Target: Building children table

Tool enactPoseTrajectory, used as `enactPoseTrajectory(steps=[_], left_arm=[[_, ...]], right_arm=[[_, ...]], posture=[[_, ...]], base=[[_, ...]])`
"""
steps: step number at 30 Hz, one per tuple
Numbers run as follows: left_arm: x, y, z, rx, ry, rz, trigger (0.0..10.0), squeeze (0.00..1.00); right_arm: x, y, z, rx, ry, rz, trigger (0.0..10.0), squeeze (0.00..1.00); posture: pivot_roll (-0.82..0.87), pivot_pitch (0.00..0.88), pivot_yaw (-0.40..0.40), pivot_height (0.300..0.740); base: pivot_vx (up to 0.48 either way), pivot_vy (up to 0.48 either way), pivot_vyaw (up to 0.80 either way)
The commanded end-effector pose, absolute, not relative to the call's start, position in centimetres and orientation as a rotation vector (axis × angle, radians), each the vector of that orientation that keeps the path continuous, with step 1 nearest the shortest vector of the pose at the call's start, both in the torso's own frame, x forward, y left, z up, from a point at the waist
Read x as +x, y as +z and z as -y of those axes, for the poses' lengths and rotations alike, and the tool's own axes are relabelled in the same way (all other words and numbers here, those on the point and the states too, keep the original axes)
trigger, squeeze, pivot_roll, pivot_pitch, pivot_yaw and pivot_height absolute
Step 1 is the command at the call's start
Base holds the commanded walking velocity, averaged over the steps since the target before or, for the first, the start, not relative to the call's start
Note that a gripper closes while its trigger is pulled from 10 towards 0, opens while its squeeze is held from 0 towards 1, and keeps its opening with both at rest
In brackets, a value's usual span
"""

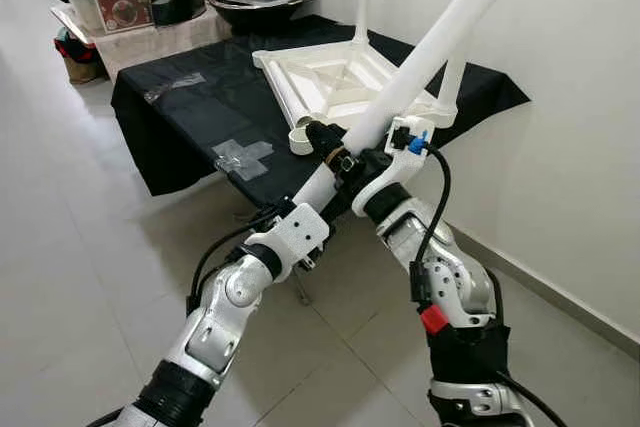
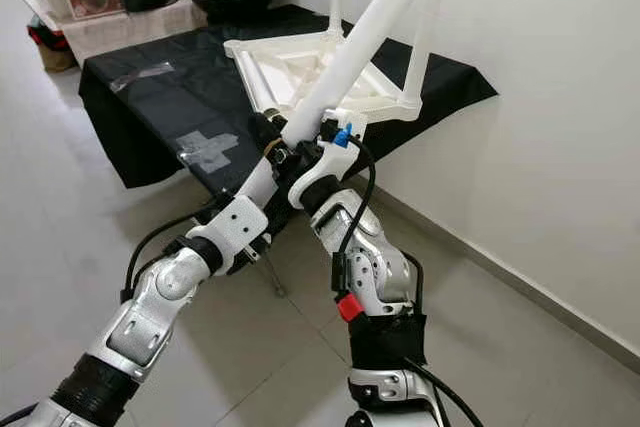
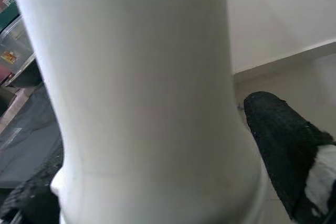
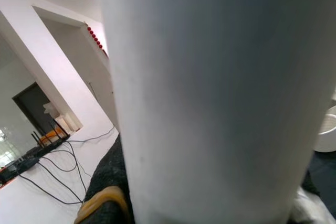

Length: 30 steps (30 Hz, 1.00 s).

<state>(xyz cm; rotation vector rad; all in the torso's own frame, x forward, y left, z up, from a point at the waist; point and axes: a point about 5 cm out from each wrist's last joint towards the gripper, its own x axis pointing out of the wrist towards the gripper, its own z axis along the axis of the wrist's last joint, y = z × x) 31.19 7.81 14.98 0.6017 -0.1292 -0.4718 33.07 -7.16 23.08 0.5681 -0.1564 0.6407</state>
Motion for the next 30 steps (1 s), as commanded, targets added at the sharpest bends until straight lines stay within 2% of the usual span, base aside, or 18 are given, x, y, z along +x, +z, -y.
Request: enactPoseTrajectory(steps=[1, 4, 5, 7, 8, 9, 10, 12, 16, 17, 19, 21, 23, 24, 28, 30], left_arm=[[31.0, 13.8, -8.2, 0.642, -0.470, 0.089, 10.0, 1.00], [31.1, 13.9, -9.1, 0.680, -0.423, 0.088, 10.0, 1.00], [31.3, 14.0, -10.0, 0.692, -0.376, 0.090, 10.0, 0.00], [31.3, 14.0, -10.0, 0.692, -0.376, 0.090, 10.0, 0.00], [31.4, 14.2, -11.2, 0.690, -0.309, 0.093, 10.0, 0.00], [31.4, 14.4, -12.5, 0.697, -0.240, 0.098, 10.0, 0.00], [31.3, 14.6, -13.6, 0.694, -0.191, 0.096, 10.0, 0.00], [30.9, 14.7, -15.1, 0.675, -0.118, 0.093, 10.0, 0.00], [30.5, 14.8, -16.0, 0.671, -0.081, 0.094, 10.0, 0.00], [29.9, 14.8, -16.9, 0.646, -0.044, 0.090, 10.0, 0.00], [29.9, 14.8, -16.9, 0.646, -0.044, 0.090, 10.0, 0.00], [28.9, 14.6, -17.4, 0.556, -0.002, 0.060, 10.0, 0.00], [28.4, 14.6, -17.3, 0.492, 0.012, 0.050, 10.0, 0.00], [27.2, 14.9, -16.4, 0.376, 0.011, 0.066, 10.0, 0.00], [26.5, 15.3, -15.5, 0.323, 0.007, 0.084, 10.0, 0.00], [25.6, 15.6, -13.7, 0.246, -0.012, 0.092, 10.0, 0.00]], right_arm=[[33.1, 24.5, 6.5, 0.567, 0.684, 0.203, 0.0, 0.00], [33.2, 24.7, 6.7, 0.564, 0.678, 0.209, 0.0, 0.00], [33.3, 24.7, 6.8, 0.558, 0.669, 0.212, 0.0, 0.00], [33.3, 24.7, 6.8, 0.558, 0.669, 0.212, 0.0, 0.00], [33.4, 24.6, 7.1, 0.547, 0.651, 0.216, 0.0, 0.00], [33.6, 24.5, 7.6, 0.525, 0.623, 0.222, 9.3, 0.00], [33.8, 24.4, 8.0, 0.511, 0.589, 0.226, 10.0, 0.00], [34.2, 24.1, 8.9, 0.489, 0.523, 0.231, 10.0, 0.00], [34.5, 23.9, 9.6, 0.470, 0.470, 0.234, 10.0, 0.00], [34.8, 23.6, 11.0, 0.427, 0.379, 0.242, 10.0, 0.00], [34.8, 23.6, 11.0, 0.427, 0.379, 0.242, 10.0, 0.00], [34.8, 23.2, 12.8, 0.320, 0.296, 0.261, 10.0, 0.00], [34.5, 23.0, 13.5, 0.254, 0.272, 0.273, 10.0, 0.00], [33.6, 22.4, 14.3, 0.131, 0.269, 0.281, 10.0, 0.00], [33.0, 21.7, 14.5, 0.084, 0.281, 0.272, 10.0, 0.00], [32.3, 20.8, 14.8, 0.065, 0.293, 0.248, 10.0, 0.00]], posture=[[0.09, 0.029, -0.001, 0.740], [0.09, 0.019, -0.002, 0.740], [0.09, 0.016, 0.000, 0.740], [0.09, 0.016, 0.000, 0.740], [0.10, 0.011, -0.001, 0.740], [0.10, 0.009, -0.002, 0.740], [0.10, 0.005, 0.000, 0.740], [0.10, 0.005, 0.000, 0.740], [0.10, 0.000, 0.001, 0.740], [0.10, 0.000, 0.002, 0.740], [0.10, 0.000, 0.002, 0.740], [0.10, 0.000, 0.001, 0.740], [0.10, 0.000, 0.000, 0.740], [0.10, 0.000, 0.000, 0.740], [0.10, 0.000, -0.003, 0.740], [0.10, 0.000, -0.008, 0.740]], base=[[0.000, 0.000, 0.00], [0.000, 0.000, 0.00], [0.000, 0.000, 0.00], [0.000, 0.000, 0.00], [0.000, 0.000, 0.00], [0.000, 0.000, 0.00], [0.000, 0.000, 0.00], [0.000, 0.000, 0.00], [0.000, 0.000, 0.00], [0.000, 0.000, 0.00], [0.000, 0.000, 0.00], [0.000, 0.000, 0.00], [0.000, 0.000, 0.00], [0.000, 0.000, 0.80], [0.000, 0.000, 0.80], [0.000, 0.000, 0.80]])
